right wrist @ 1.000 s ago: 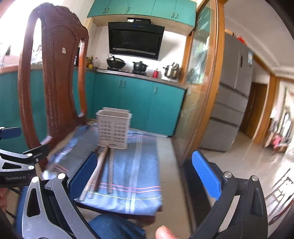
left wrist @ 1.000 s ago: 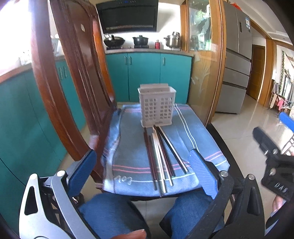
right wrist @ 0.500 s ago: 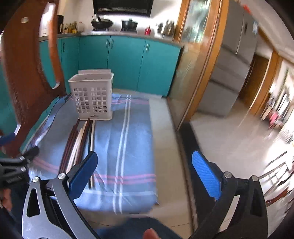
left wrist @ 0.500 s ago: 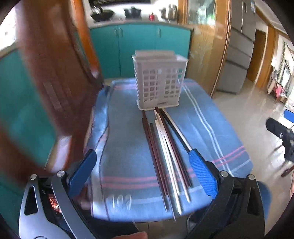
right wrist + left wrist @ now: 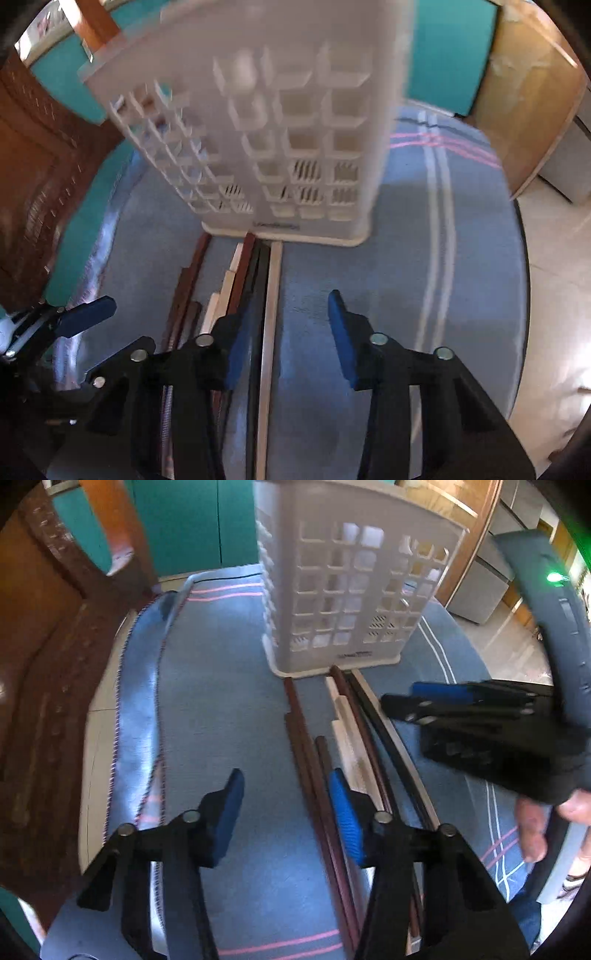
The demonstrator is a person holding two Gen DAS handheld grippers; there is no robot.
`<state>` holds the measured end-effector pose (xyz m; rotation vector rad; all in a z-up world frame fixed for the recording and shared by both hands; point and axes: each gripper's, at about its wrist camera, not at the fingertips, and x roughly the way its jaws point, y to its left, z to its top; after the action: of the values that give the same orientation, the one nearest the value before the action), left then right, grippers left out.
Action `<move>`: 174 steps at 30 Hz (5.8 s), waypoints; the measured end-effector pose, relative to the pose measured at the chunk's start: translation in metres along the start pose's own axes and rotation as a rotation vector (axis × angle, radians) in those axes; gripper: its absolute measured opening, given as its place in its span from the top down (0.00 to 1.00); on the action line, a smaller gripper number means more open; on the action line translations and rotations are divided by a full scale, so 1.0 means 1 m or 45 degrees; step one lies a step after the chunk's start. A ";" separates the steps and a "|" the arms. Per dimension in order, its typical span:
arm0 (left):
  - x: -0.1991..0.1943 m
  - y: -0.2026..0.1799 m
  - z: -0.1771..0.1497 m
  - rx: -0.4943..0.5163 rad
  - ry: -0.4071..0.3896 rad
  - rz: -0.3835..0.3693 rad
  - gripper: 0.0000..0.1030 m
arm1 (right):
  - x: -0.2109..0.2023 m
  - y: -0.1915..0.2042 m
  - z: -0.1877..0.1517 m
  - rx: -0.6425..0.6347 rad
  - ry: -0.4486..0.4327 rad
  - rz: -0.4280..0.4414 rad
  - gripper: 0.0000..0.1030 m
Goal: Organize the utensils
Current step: 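Lower left tool over brown chopstick while right tool lowers over light wooden chopstick, then close left tool on brown chopstick while right tool closes on wooden chopstick, then lift both held chopsticks into the white holder and open both tools, then close right tool on black chopstick while left tool moves to red-brown chopstick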
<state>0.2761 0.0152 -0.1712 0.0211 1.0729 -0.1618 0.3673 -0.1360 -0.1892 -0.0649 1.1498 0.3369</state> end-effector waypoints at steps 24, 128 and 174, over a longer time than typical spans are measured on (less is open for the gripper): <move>0.026 -0.014 0.008 -0.088 0.058 -0.023 0.87 | -0.008 -0.085 -0.013 0.206 -0.054 -0.023 0.73; -0.106 0.062 0.042 -0.489 -0.553 0.197 0.65 | -0.122 -0.074 -0.038 0.449 -0.502 -0.103 0.50; -0.007 0.026 0.036 -0.225 -0.027 0.230 0.35 | -0.027 0.004 -0.076 0.041 -0.033 -0.108 0.92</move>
<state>0.3079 0.0383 -0.1494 -0.0431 1.0550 0.0956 0.2892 -0.1552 -0.1956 -0.0807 1.1230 0.2433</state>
